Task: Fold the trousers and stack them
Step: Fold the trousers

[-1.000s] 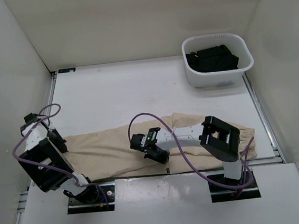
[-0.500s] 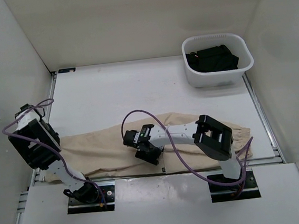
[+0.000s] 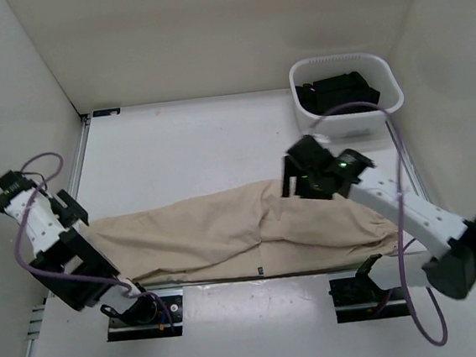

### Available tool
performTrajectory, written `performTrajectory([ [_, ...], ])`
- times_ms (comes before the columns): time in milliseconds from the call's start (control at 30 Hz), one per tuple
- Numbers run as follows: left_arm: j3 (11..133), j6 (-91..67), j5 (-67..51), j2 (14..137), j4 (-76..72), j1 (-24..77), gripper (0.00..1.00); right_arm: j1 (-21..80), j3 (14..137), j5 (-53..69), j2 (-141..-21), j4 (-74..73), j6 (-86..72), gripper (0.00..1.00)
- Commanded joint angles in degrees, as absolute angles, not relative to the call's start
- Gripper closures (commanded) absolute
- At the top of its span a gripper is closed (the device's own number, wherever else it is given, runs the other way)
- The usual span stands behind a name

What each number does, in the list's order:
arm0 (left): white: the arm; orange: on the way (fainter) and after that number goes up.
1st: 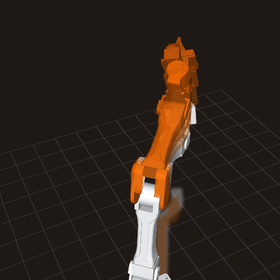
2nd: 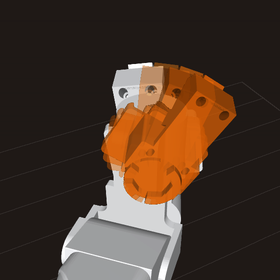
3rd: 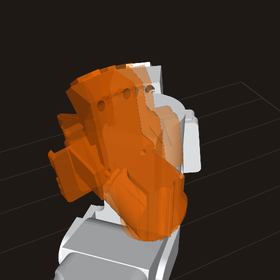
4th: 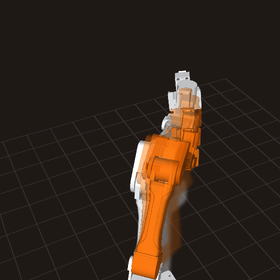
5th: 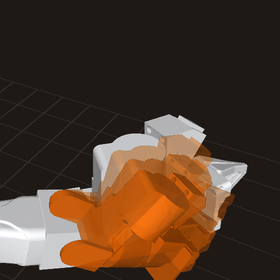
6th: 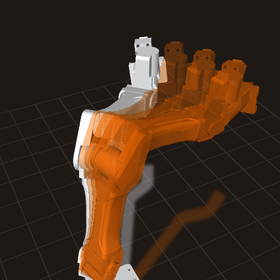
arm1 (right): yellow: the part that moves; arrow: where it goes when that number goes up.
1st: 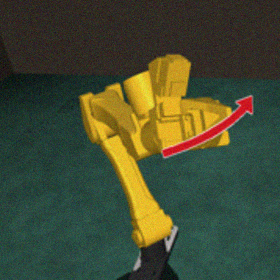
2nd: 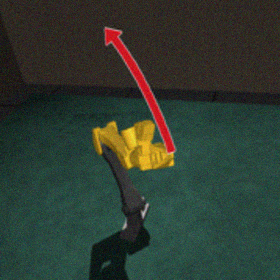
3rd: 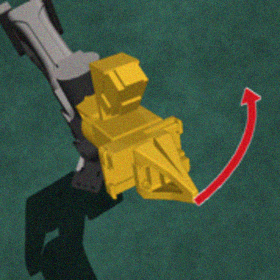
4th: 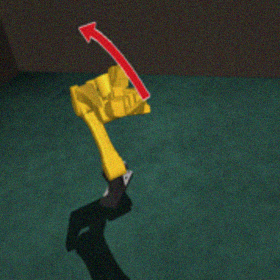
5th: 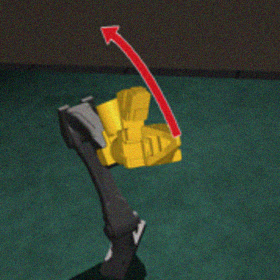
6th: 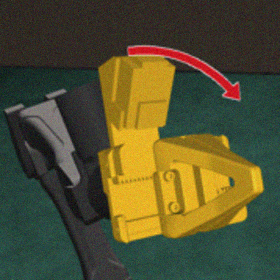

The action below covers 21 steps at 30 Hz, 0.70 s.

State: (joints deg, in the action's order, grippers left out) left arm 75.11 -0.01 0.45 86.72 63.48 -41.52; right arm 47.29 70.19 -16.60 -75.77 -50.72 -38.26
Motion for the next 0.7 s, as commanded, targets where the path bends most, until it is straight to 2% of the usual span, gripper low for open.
performTrajectory([
  [0,58.8,0.0,-0.5,81.6,70.2,-42.1,0.01,36.9,59.8,-22.5,-65.7,-69.7,-60.9,0.13],
  [100,50.4,0.0,-1.7,79.3,67.4,-42.1,0.01,23.7,52.0,-25.1,-53.3,-72.3,-62.1,0.12],
  [200,46.0,0.0,-4.1,79.9,66.3,-42.1,0.01,12.1,49.1,-25.1,-48.8,-70.1,-57.4,0.12],
  [333,42.8,0.0,-2.2,83.8,61.6,-42.1,0.03,-0.6,45.7,-17.8,-55.0,-64.9,-50.7,0.12],
  [467,42.3,0.0,-2.2,85.4,60.8,-42.1,0.06,-6.8,42.5,-15.5,-55.1,-59.5,-49.1,0.13],
  [533,42.3,0.0,-2.7,85.4,60.8,-42.1,0.15,-9.1,40.3,-16.1,-55.1,-58.7,-49.1,0.13],
  [567,42.3,0.0,-3.3,85.4,60.8,-42.1,0.3,-9.8,39.5,-16.1,-55.7,-57.6,-49.1,0.14],
  [667,42.3,0.0,-3.3,85.4,60.8,-42.1,0.53,-11.0,35.6,-14.7,-57.8,-53.4,-49.1,0.19],
])
